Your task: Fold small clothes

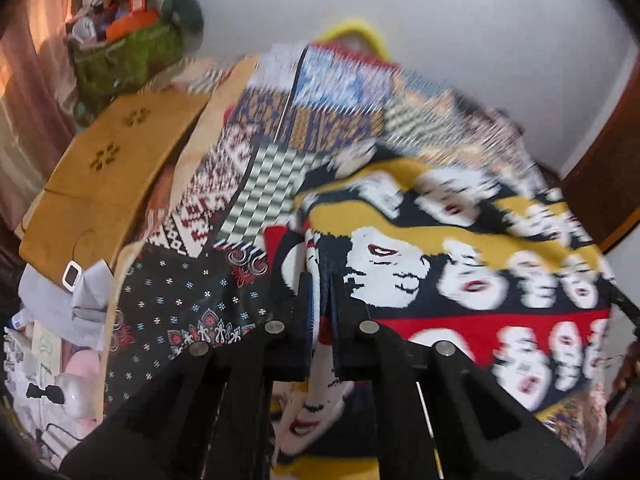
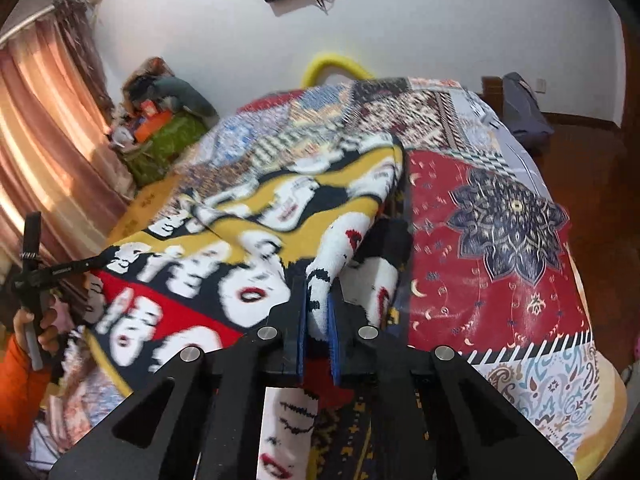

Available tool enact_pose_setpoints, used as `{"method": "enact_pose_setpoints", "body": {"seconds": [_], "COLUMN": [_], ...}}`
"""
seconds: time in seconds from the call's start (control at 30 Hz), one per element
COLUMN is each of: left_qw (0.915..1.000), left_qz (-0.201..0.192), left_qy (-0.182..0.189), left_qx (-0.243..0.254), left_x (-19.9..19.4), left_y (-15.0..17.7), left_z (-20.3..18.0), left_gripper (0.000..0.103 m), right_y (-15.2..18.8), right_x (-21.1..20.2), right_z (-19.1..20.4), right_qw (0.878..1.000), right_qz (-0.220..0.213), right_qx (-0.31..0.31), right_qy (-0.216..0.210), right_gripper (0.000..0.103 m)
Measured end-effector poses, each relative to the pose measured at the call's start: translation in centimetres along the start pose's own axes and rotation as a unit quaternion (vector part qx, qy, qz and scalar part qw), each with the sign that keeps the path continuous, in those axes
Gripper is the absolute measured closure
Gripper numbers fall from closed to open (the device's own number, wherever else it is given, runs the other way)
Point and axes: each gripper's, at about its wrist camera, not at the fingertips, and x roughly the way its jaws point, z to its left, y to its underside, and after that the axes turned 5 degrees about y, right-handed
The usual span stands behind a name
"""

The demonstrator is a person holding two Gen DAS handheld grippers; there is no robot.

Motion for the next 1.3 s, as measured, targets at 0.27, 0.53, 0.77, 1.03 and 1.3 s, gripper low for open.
{"method": "enact_pose_setpoints", "body": {"seconds": [0.27, 0.53, 0.77, 1.03, 1.3], "left_qw": [0.9998, 0.9952, 0.9988, 0.9964, 0.9918], "left_qz": [-0.01, 0.095, 0.042, 0.075, 0.104], "left_qy": [-0.014, 0.006, -0.022, -0.022, -0.075], "left_qx": [-0.004, -0.019, 0.016, -0.033, 0.002], "left_x": [-3.2, 1.9, 0.3, 7.7, 13.8], "left_y": [2.6, 6.4, 2.1, -3.0, -2.8], "left_z": [1.1, 3.6, 3.6, 5.3, 5.0], "left_gripper": [0.095, 0.079, 0.055, 0.055, 0.072], "right_y": [0.8, 1.7, 0.1, -4.7, -6.2], "right_x": [-0.2, 1.7, -0.6, 4.3, 11.3], "right_z": [0.5, -0.6, -0.4, -1.3, -1.6], "right_qw": [1.0, 0.997, 0.996, 0.997, 0.995], "right_qz": [0.001, 0.045, 0.003, 0.005, 0.072], "right_qx": [-0.019, -0.036, -0.064, -0.039, -0.035], "right_qy": [0.025, 0.058, 0.067, 0.07, 0.057], "right_gripper": [0.096, 0.093, 0.064, 0.064, 0.093]}}
